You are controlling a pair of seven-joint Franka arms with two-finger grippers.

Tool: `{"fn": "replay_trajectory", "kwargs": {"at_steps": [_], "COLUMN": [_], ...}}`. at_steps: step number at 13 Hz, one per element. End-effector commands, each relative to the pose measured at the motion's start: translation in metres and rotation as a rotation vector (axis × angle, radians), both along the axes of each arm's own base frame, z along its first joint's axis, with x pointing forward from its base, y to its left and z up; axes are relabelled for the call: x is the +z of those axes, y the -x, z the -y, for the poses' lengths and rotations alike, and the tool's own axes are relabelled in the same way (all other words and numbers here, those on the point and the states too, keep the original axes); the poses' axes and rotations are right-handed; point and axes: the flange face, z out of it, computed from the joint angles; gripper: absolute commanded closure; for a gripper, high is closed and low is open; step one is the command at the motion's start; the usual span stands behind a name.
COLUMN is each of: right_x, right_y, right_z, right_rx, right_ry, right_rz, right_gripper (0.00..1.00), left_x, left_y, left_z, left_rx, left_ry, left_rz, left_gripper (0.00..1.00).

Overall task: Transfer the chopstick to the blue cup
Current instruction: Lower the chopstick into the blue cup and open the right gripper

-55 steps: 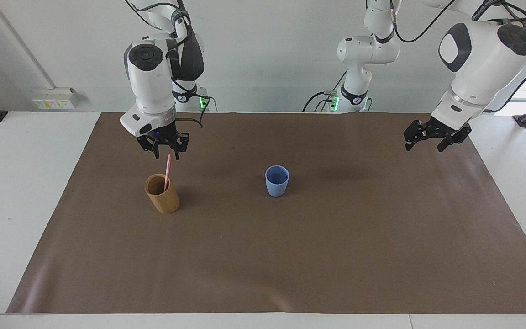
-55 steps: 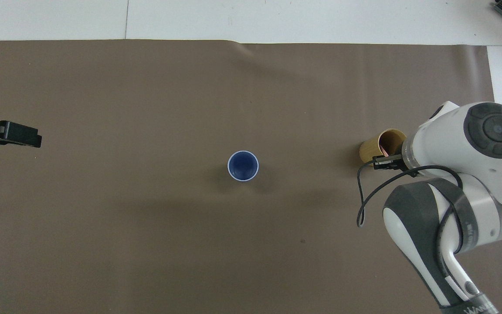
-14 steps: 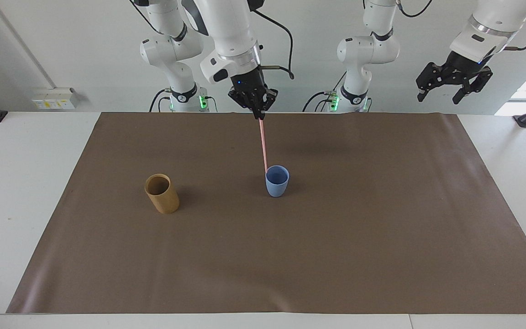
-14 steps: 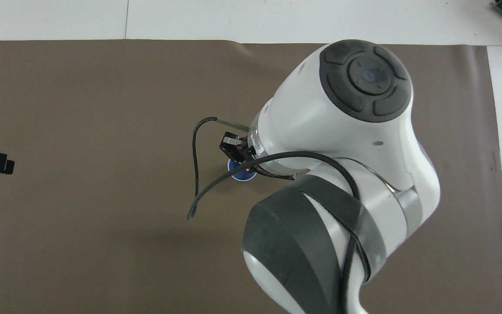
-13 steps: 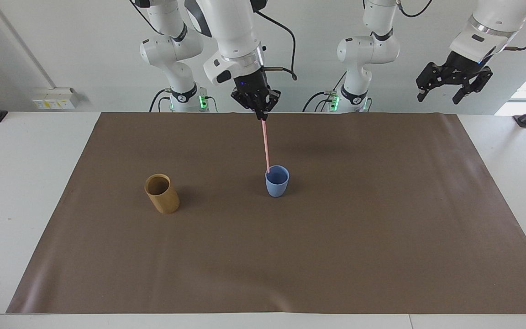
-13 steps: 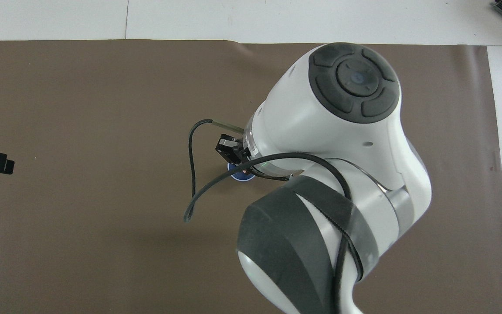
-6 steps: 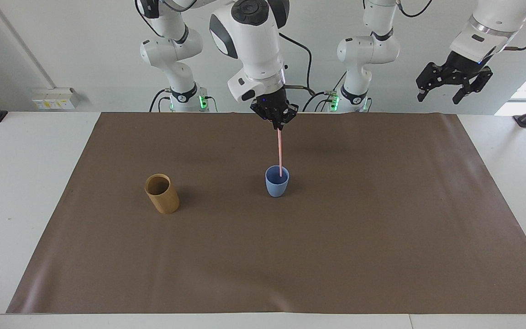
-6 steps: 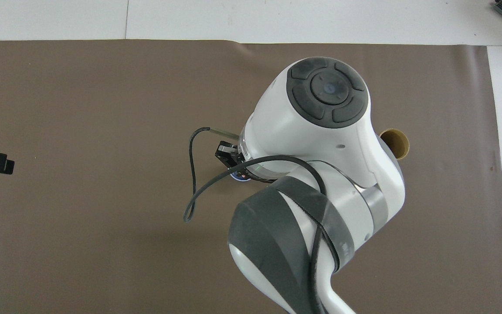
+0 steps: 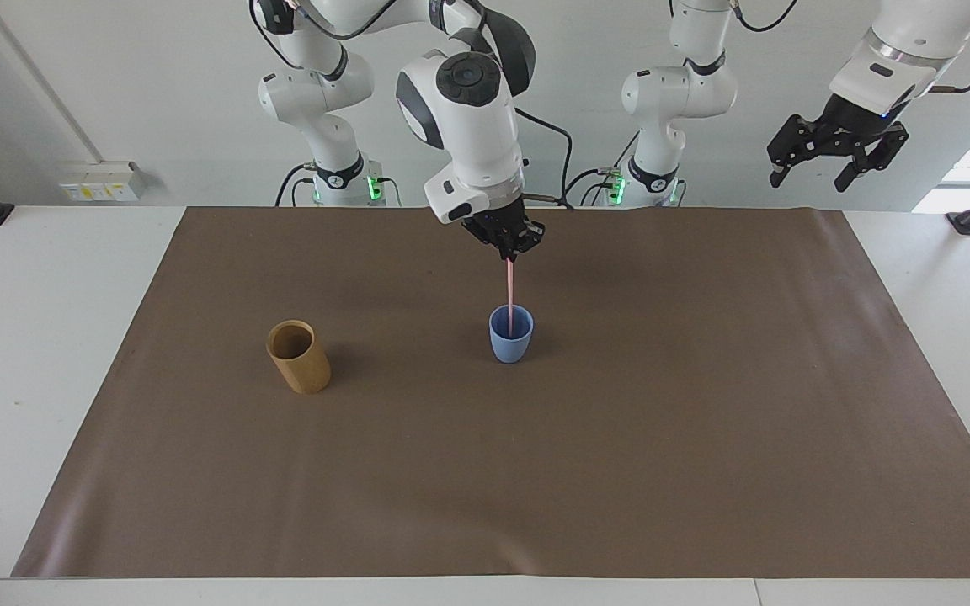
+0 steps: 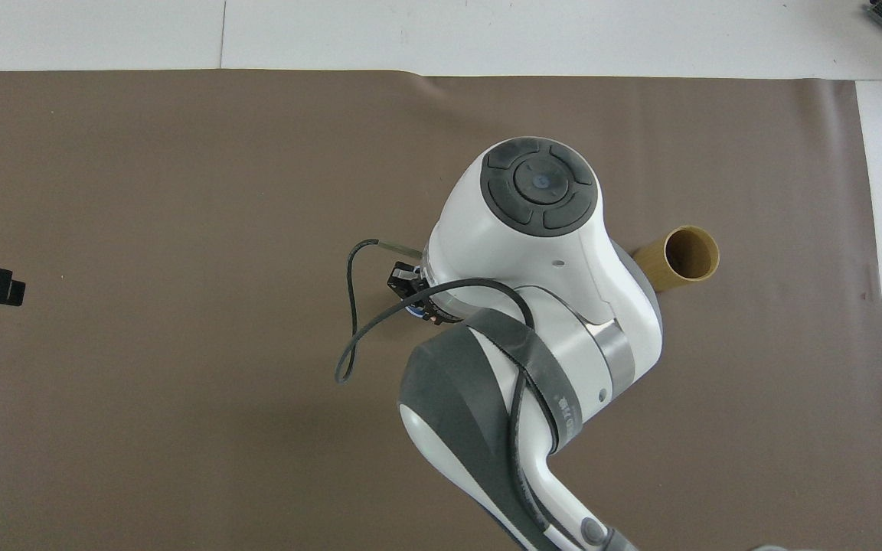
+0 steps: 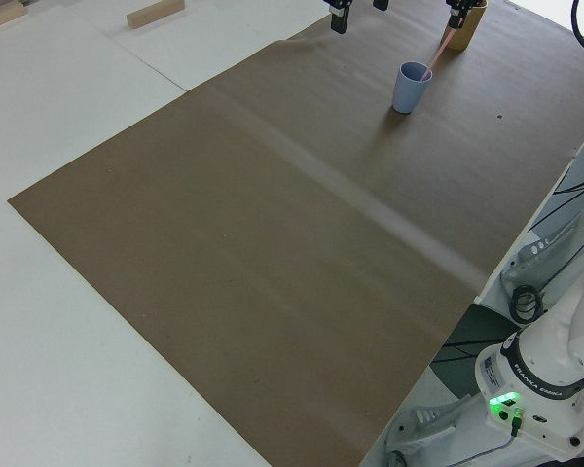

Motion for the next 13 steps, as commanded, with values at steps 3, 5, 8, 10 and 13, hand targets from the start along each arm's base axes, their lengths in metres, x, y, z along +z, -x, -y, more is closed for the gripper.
{"fn": "replay_trajectory", "kwargs": {"at_steps": [3, 5, 8, 10, 13], "right_x": [-0.004, 0.0, 0.012, 0.021, 0.047], "right_y": [-0.002, -0.004, -0.006, -0.009, -0.014], "right_z": [0.005, 0.005, 0.006, 0.011, 0.034], "right_rx": [-0.009, -0.007, 0.012, 0.014, 0.033], "right_ry": [-0.03, -0.03, -0.034, -0.041, -0.054], "right_rz": [0.037, 0.047, 0.08, 0.097, 0.151], "right_gripper": [1.0, 0.63, 0.54, 0.37, 0.0], "left_x": [0.0, 0.0, 0.0, 0.0, 0.0], "left_y": [0.005, 0.005, 0.005, 0.005, 0.005], "left_z": [-0.002, -0.002, -0.002, -0.002, -0.002], "left_rx": [0.003, 0.003, 0.003, 0.003, 0.004], "left_ry": [-0.005, -0.005, -0.005, -0.005, -0.005], "left_rz": [-0.011, -0.011, -0.011, -0.011, -0.011], "left_gripper": [0.0, 0.0, 0.0, 0.0, 0.0]}}
